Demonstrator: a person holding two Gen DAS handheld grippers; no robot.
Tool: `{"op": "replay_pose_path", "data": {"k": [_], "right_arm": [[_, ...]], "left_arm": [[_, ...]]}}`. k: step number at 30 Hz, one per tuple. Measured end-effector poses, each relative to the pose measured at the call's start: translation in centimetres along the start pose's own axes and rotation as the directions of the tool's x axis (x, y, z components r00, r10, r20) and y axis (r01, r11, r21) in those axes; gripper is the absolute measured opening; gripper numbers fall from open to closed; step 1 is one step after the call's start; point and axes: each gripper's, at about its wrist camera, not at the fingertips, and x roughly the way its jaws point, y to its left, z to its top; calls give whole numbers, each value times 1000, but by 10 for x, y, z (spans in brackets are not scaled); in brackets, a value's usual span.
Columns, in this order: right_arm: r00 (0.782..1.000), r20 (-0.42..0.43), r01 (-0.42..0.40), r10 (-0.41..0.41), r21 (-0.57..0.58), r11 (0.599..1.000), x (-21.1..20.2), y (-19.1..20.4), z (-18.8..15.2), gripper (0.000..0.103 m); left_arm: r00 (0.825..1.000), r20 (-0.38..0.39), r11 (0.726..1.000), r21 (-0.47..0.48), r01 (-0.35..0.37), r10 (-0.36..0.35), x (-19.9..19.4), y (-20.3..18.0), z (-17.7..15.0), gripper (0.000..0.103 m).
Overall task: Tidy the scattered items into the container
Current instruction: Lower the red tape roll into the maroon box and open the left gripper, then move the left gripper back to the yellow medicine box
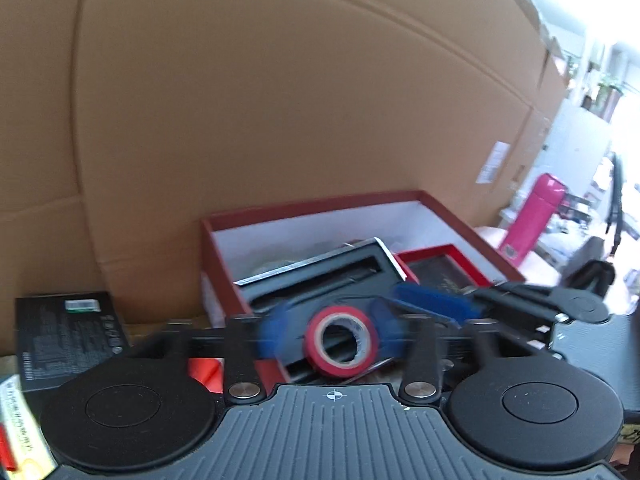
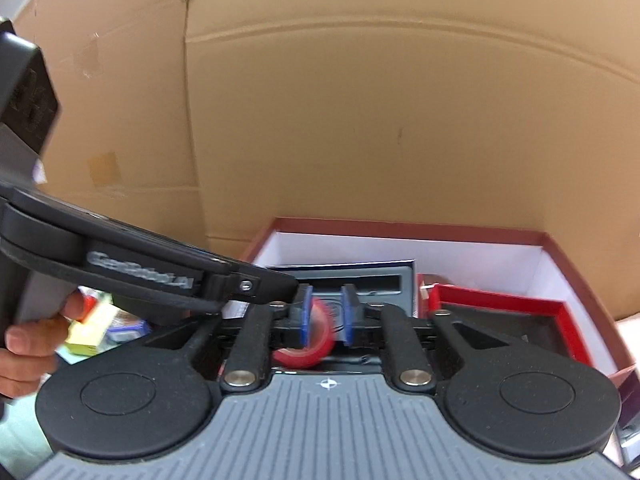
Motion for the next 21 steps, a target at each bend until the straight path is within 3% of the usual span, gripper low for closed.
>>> {"op": "replay_pose_path", "data": {"k": [2,3,7,13,21], "right_arm": [[999,17,51,-50,-31,998,-1,1,-2,56],[998,22,58,-57,-35,998,-2,1,-3,60],[998,41,50,-48,-43,998,-7,7,-8,93],[999,32,44,-41,-93,995,-14,22,-12,99],[999,17,53,-51,-111,992,-21,36,-11,101]], "left_arm": [[998,54,1000,-2,-13,13,-10,2,-4,93],[997,75,1000,-1,-19,19,-14,2,-6,95],[992,92,996,0,-85,84,-22,1,-11,103],[986,35,986,-24,-163,164,-19,2,-24,103],[983,28,983,-31,-179,180,-36,3,-31,103]]}}
